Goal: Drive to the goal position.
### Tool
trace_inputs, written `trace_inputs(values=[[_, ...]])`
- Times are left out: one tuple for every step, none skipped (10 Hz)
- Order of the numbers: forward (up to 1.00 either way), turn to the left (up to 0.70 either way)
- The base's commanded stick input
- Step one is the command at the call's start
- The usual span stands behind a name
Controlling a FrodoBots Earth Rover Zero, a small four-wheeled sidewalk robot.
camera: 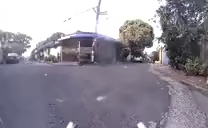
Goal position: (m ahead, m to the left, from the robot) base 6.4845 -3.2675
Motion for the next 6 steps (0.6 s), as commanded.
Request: trace_inputs(values=[[0.70, 0.00], [0.70, 0.00], [0.70, 0.00], [0.70, 0.00], [0.70, 0.00], [0.70, -0.01]])
